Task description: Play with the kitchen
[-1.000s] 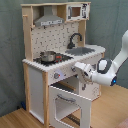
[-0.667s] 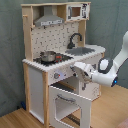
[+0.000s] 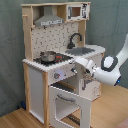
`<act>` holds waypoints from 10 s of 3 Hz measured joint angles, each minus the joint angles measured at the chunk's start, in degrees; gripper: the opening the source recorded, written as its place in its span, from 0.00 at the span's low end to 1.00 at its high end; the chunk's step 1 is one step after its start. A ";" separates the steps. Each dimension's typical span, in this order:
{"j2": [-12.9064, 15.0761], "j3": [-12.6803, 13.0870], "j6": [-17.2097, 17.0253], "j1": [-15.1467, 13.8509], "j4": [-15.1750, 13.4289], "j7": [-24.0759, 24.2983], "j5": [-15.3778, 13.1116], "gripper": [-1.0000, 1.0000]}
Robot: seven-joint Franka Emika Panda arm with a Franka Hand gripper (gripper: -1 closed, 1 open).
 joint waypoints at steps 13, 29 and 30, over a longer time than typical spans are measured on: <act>-36.89 7.16 -8.47 10.79 39.45 23.62 22.00 1.00; -40.87 3.41 -10.94 5.94 13.27 38.31 59.01 0.00; -40.70 0.09 -8.13 5.01 10.75 41.18 57.23 0.00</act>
